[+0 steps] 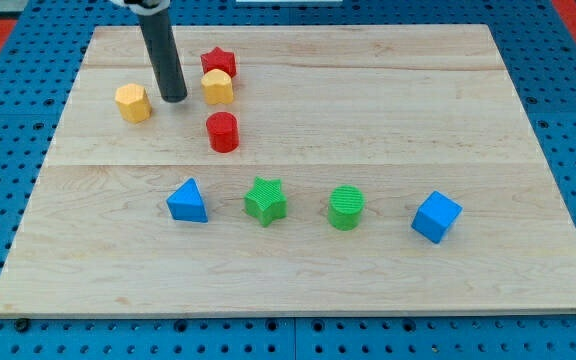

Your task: Move the red star vertically above to the blue cube

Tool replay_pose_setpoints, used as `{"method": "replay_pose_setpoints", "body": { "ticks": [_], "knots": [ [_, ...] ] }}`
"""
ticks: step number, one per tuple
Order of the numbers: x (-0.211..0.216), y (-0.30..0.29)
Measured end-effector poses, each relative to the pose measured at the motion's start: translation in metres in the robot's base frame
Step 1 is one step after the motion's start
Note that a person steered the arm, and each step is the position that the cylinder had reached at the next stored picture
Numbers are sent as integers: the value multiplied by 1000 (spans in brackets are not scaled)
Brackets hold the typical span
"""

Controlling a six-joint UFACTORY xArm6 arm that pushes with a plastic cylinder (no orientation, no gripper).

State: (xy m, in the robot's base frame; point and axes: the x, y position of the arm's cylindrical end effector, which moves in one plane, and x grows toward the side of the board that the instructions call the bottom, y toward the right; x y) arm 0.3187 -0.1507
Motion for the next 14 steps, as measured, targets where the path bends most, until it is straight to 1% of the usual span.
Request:
{"method": "replay_pose_setpoints", "body": {
  "ticks": [1, 2, 3, 4, 6, 7, 8, 9, 11, 12, 13, 14],
  "knots": [
    [-5, -6],
    [-29, 67],
    [-32, 146],
    [-45, 113],
    [-69, -2],
    [-104, -30],
    [-90, 76],
    [-67, 109],
    [-54, 263],
    [-57, 256],
    [-92, 286],
    [-99, 333]
  ]
}}
